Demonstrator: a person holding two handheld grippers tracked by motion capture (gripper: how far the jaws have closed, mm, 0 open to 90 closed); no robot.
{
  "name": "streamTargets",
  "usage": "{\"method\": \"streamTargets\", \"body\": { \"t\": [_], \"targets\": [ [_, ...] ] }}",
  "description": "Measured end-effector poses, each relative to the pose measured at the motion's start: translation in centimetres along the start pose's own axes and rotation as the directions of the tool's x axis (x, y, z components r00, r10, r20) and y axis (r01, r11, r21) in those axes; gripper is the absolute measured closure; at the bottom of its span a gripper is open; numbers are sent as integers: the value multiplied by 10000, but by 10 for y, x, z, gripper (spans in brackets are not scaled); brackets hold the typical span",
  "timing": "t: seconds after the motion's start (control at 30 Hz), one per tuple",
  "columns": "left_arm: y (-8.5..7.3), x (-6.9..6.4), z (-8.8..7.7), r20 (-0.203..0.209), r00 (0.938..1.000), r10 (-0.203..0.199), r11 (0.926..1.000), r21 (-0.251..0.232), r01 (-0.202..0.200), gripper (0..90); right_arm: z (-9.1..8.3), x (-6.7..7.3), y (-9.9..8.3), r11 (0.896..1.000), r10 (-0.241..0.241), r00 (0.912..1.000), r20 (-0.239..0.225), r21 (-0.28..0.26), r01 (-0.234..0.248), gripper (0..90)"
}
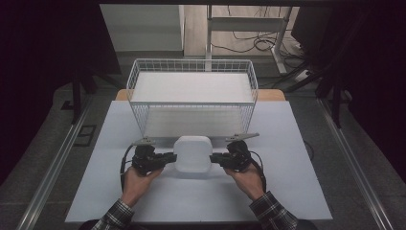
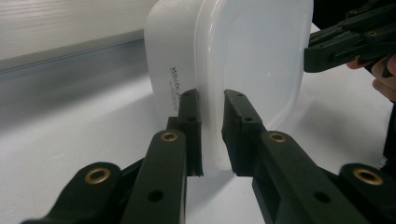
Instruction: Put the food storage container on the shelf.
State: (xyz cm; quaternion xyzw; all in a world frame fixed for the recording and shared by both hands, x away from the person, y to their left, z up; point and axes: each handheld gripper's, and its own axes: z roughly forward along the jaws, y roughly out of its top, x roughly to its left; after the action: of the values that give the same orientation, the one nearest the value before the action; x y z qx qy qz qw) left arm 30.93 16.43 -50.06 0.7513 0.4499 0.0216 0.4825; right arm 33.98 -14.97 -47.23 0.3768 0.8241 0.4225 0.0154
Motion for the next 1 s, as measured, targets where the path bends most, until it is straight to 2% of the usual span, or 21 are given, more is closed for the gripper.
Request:
{"method": "streamTargets", "body": {
  "t": [0.23, 0.43, 0.73, 0.87, 1.0],
  "targets": [
    [5, -2, -1, -47, 10000, 15, 9998, -196, -16, 785, -4, -2, 2, 9991, 6, 10000, -33, -423, -8, 790],
    [17, 1, -3, -163, 9998, 76, 9992, -383, -82, 786, -5, -5, 15, 9970, -149, 9999, 61, -757, 153, 790],
    [41, 14, 4, -297, 9996, 36, 9987, -514, -52, 785, 0, -15, 37, 9938, -304, 9988, 394, -1054, 345, 787],
    [49, 21, 9, -405, 9992, 37, 9988, -488, -57, 784, 6, -21, 44, 9935, -149, 9988, 467, -1118, 200, 784],
    [56, 27, 14, -446, 9989, -139, 9989, -455, 119, 784, 13, -30, 49, 9931, 68, 9987, 513, -1177, -7, 779]
  ]
}}
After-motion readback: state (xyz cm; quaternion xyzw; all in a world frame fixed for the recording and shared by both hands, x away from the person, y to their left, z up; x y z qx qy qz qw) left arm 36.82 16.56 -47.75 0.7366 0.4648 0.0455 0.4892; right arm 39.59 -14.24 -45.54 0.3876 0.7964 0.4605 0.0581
